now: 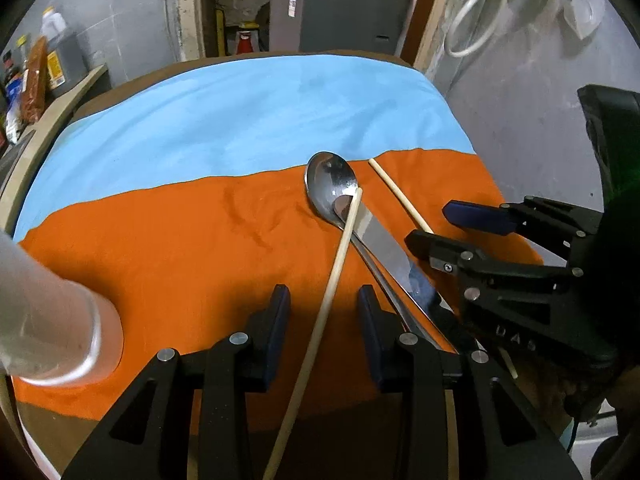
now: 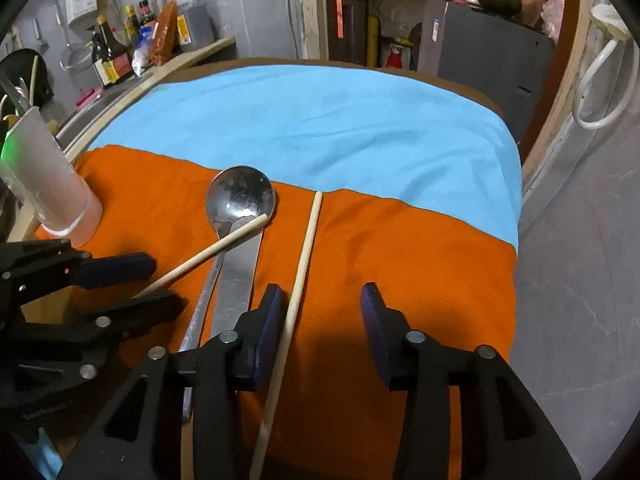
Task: Organize utensils
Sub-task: 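Grasp a wooden chopstick with the left tool while the right tool grasps another chopstick, then carry both chopsticks up and lower them into the white caddy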
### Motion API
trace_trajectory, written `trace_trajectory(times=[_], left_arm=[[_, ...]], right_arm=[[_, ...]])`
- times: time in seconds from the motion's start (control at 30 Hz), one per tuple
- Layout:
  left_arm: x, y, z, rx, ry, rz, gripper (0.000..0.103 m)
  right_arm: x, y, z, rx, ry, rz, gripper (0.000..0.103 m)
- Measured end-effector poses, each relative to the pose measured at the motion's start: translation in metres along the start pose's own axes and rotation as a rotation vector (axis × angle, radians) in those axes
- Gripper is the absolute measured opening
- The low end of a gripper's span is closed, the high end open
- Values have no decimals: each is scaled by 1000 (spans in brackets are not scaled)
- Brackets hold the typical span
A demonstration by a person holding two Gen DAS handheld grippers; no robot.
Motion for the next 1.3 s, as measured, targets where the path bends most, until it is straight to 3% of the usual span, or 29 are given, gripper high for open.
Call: trace_trajectory(times=[0.13, 0.2, 0.27, 0.37, 0.47, 0.57, 0.67, 0.8, 1.07, 1.3], left_arm=[[3, 0, 2, 33, 10, -1, 24], [3, -2, 1, 39, 9, 6, 13], [3, -3, -1, 16, -10, 11, 8], [2, -4, -3, -8, -39, 16, 3], [-10, -9, -7, -85, -116, 74, 2], [-34, -14, -8, -144, -147, 199, 2], [-58, -19, -4, -163, -166, 318, 2], [-82, -23, -3, -166, -145, 399, 2], [-162, -16, -19, -190, -92, 654, 2], [-230, -12, -75, -231, -22, 810, 2]], right_arm=[[0, -2, -3, 4, -14, 19, 36], [-1, -2, -5, 4, -11, 15, 20], [-1, -3, -6, 15, -3, 12, 11], [-2, -2, -3, 63, 28, -1, 6], [-6, -3, 2, 146, 95, -16, 3], [-26, -9, 11, 258, 206, 64, 3], [-46, -16, 11, 290, 250, 158, 3], [-75, -23, 3, 325, 347, 287, 3], [-142, 9, -38, 296, 523, 540, 3], [-182, 51, -99, 253, 632, 703, 3]])
Point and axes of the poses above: each gripper's, at about its wrist camera, not at the fingertips, and x roughly the way its jaws point, z to its right, y to its top, the point moved 7 cm from there along x, roughly the way its jaws point, and after that the axes turned 13 degrees about x, right-handed, at the moved point
